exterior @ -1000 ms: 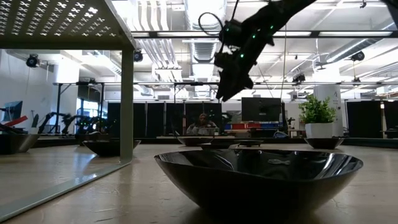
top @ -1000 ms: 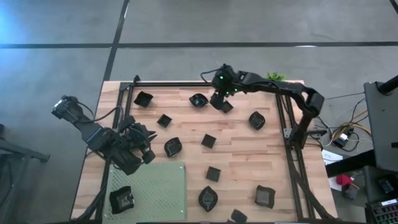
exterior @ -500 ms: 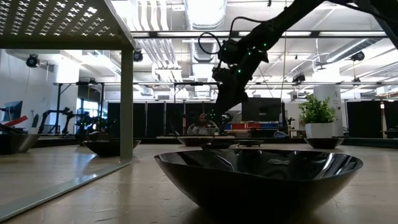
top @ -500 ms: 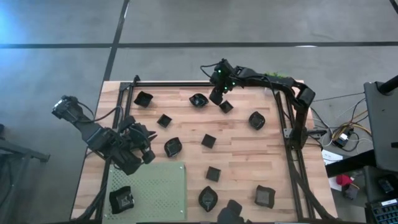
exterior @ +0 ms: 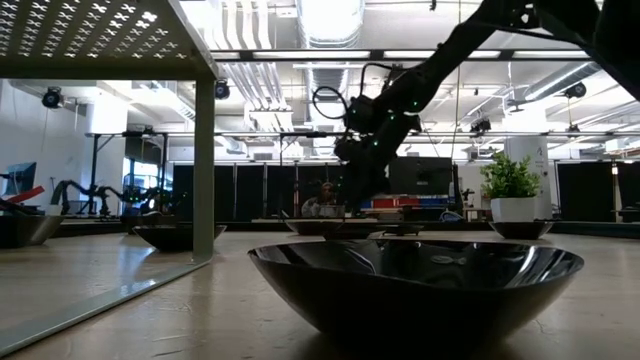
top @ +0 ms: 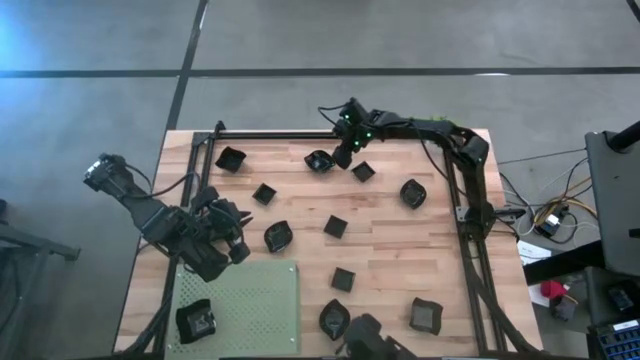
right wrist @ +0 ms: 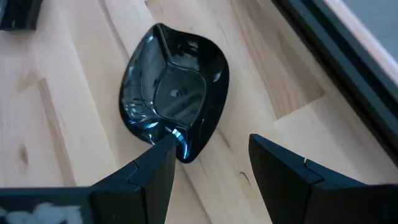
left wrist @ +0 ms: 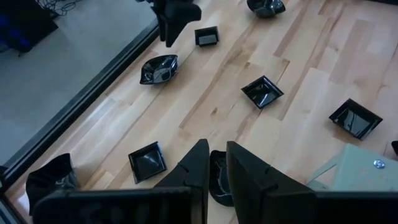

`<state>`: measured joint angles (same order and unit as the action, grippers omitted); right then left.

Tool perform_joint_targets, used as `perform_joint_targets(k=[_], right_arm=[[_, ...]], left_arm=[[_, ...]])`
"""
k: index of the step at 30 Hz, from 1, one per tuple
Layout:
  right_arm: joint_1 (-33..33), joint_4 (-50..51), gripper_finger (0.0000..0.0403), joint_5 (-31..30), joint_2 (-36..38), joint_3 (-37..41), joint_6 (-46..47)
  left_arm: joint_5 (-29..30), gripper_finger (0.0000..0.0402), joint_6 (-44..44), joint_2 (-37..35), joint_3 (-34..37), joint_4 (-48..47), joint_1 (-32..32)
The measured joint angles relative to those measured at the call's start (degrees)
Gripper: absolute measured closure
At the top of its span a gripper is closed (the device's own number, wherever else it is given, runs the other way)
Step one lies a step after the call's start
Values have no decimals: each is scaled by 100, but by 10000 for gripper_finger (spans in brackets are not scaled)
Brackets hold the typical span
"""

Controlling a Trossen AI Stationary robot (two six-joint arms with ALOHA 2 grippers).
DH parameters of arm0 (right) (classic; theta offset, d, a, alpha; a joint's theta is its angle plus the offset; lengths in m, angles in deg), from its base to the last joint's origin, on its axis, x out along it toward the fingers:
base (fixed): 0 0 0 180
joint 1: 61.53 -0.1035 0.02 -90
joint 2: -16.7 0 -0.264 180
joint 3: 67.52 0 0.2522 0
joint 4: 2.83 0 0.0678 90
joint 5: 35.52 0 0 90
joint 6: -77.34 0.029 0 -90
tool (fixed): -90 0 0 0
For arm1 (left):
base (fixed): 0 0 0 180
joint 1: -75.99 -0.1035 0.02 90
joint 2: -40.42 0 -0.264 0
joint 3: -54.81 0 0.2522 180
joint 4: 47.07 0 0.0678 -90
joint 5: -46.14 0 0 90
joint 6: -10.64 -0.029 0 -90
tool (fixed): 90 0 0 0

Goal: Pick & Place Mini shaped plates
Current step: Put the black leaf shaped plate on the shelf

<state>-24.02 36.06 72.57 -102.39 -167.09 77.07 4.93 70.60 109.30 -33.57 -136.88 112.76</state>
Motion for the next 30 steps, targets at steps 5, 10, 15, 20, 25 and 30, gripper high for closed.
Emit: perform_joint_targets(k=[5, 10, 15, 20, 25, 30], right_arm=[[4, -72, 202, 2, -142, -49, 11], [0, -109, 202, 2, -308, -47, 36], [0, -160, 202, 10, -409, -47, 46], [-11, -164, 202, 44, -475, -49, 164], [-13, -166, 204, 45, -480, -48, 158], [-11, -149, 231, 314, -480, -52, 177]], left_arm=[[0, 353, 0, 0, 1, -1, -1], [-2, 353, 0, 1, -1, 1, 0], [-2, 353, 0, 2, -1, 1, -1], [-4, 353, 0, 1, -1, 4, 1], [-2, 353, 0, 0, -1, 10, 1], [-4, 353, 0, 0, -1, 15, -1]])
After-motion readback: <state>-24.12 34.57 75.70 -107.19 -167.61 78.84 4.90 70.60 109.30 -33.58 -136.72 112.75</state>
